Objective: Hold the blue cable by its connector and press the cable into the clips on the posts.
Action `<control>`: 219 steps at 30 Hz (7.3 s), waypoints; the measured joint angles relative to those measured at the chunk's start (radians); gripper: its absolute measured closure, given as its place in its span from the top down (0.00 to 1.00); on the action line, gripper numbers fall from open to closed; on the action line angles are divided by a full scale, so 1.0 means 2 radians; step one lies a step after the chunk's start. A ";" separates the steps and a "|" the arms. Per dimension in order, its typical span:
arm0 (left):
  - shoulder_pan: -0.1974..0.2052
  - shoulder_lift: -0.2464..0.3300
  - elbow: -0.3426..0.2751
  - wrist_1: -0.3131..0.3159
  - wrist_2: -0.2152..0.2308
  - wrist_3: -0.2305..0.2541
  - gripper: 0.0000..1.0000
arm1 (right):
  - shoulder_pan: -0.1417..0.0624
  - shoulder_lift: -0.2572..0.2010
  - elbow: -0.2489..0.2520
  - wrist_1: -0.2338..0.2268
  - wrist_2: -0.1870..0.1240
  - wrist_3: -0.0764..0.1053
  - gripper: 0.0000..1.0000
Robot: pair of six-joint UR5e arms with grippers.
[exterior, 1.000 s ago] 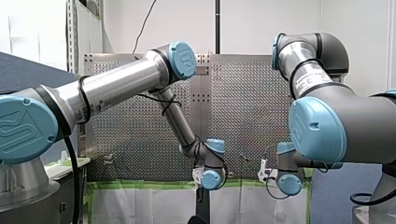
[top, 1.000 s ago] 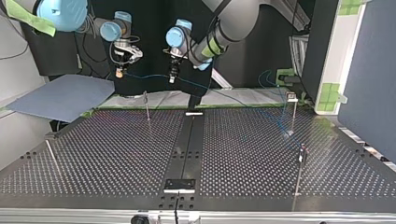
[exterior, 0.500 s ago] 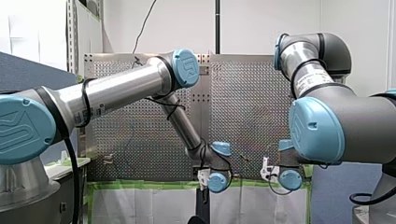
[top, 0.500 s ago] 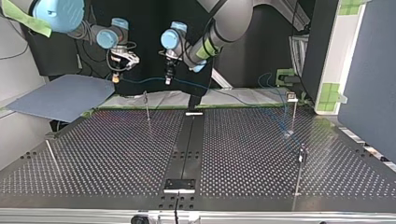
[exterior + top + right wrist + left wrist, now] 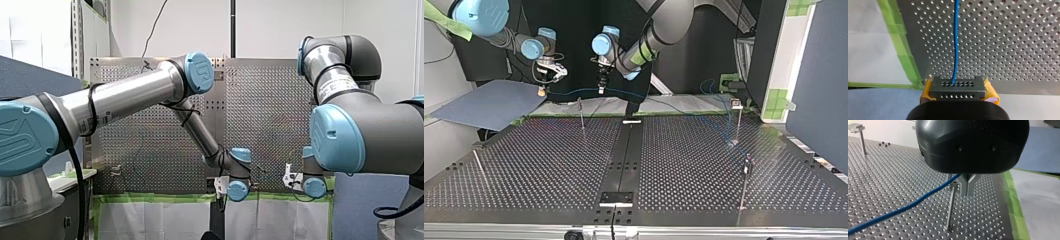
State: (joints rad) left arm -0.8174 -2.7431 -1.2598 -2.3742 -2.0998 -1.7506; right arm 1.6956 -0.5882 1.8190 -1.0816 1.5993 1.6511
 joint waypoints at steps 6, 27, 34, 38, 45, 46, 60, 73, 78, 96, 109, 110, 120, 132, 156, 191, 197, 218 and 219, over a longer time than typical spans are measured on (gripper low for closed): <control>0.000 0.000 0.013 -0.001 0.005 0.010 0.00 | -0.007 0.001 -0.016 0.012 0.001 -0.007 0.00; 0.007 -0.051 0.088 -0.037 0.017 0.009 0.00 | -0.025 0.031 -0.041 0.026 0.004 -0.026 0.00; 0.010 -0.051 0.093 -0.039 0.019 0.008 0.00 | -0.023 0.036 -0.052 0.037 0.001 -0.049 0.00; 0.010 -0.051 0.094 -0.042 0.018 0.008 0.00 | -0.022 0.031 -0.052 0.035 -0.014 -0.060 0.00; 0.009 -0.050 0.094 -0.052 0.015 0.015 0.00 | -0.018 0.013 -0.051 0.043 -0.038 -0.064 0.00; 0.009 -0.050 0.094 -0.055 0.013 0.017 0.00 | -0.018 0.012 -0.050 0.043 -0.038 -0.064 0.00; 0.000 -0.048 0.094 -0.075 -0.013 0.025 0.00 | -0.022 0.007 -0.031 0.030 -0.035 -0.064 0.00; -0.002 -0.018 0.064 -0.067 -0.002 0.025 0.00 | -0.028 -0.027 0.009 -0.018 -0.024 -0.032 0.00; 0.001 -0.020 0.064 -0.052 0.013 0.025 0.00 | -0.026 -0.025 0.011 -0.032 -0.034 -0.016 0.00; 0.019 -0.044 0.104 -0.054 0.030 0.023 0.00 | -0.028 -0.019 0.008 -0.053 -0.041 -0.002 0.00; 0.028 -0.044 0.106 -0.055 0.036 0.024 0.00 | -0.031 0.008 -0.017 -0.041 -0.030 0.006 0.00; 0.028 -0.044 0.106 -0.055 0.036 0.024 0.00 | -0.031 0.009 -0.019 -0.039 -0.030 0.005 0.00; 0.036 -0.044 0.119 -0.055 0.047 0.028 0.00 | -0.031 0.013 -0.027 -0.038 -0.032 0.004 0.00; 0.050 -0.044 0.144 -0.063 0.071 0.032 0.00 | -0.031 0.022 -0.046 -0.039 -0.039 0.018 0.00; 0.050 -0.045 0.144 -0.084 0.086 0.041 0.00 | -0.028 0.047 -0.074 -0.024 -0.040 0.016 0.00; 0.074 -0.103 0.213 -0.150 0.111 0.032 0.00 | -0.029 0.070 -0.122 0.007 -0.034 0.022 0.00; 0.081 -0.102 0.220 -0.174 0.114 0.032 0.00 | -0.031 0.079 -0.140 0.015 -0.029 0.038 0.00; 0.095 -0.066 0.221 -0.191 0.118 0.033 0.00 | -0.037 0.083 -0.184 0.038 -0.009 0.090 0.00; 0.095 -0.066 0.221 -0.192 0.118 0.032 0.00 | -0.038 0.083 -0.184 0.038 -0.006 0.094 0.00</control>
State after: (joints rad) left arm -0.6264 -2.8756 -0.8171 -2.7588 -1.8642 -1.6857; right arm 1.6196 -0.4228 1.4507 -1.0052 1.5879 1.8384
